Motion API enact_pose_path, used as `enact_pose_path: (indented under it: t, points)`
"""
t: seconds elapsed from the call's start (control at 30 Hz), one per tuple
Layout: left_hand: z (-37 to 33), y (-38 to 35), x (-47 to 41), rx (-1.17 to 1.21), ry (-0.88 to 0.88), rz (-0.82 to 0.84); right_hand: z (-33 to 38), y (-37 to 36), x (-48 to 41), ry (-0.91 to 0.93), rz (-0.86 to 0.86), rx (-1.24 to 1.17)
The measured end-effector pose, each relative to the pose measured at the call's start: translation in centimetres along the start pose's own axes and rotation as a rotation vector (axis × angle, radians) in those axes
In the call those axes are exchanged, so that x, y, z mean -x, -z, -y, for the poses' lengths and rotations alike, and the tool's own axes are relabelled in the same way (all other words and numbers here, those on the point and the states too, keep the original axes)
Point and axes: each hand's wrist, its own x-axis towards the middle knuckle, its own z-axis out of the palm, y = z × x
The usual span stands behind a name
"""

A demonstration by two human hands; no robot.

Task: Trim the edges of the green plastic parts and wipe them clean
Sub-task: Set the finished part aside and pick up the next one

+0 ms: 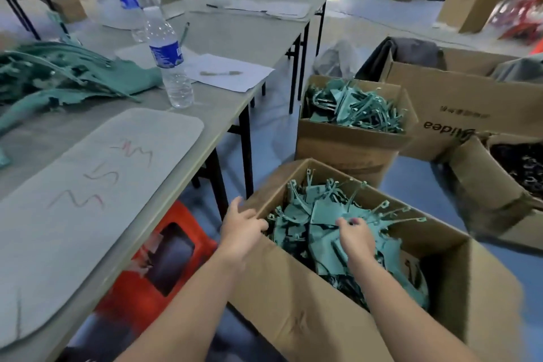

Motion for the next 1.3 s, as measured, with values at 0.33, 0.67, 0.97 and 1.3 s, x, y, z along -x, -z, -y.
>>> enact_pose_path:
  t: [0.33, 0.67, 0.97, 1.3]
  points:
    - [-7.8, 8.5, 4.0, -0.077, -0.284, -0.217, 13.4, -11.0, 18.4, 0.311, 0.654, -0.612]
    - [-9.1, 27.8, 12.1, -0.069, -0.601, -0.981, 23.8, -19.8, 37.6, 0.645, 1.128, -0.489]
    - [2.0, 44.8, 20.6, 0.403, -0.421, -1.218, 24.8, -32.9, 50.5, 0.982, 1.156, -0.018]
    - [12.2, 52.2, 23.8, 0.279, -0.264, -1.665, 26.2, -45.2, 57.8, 1.293, 1.039, 0.361]
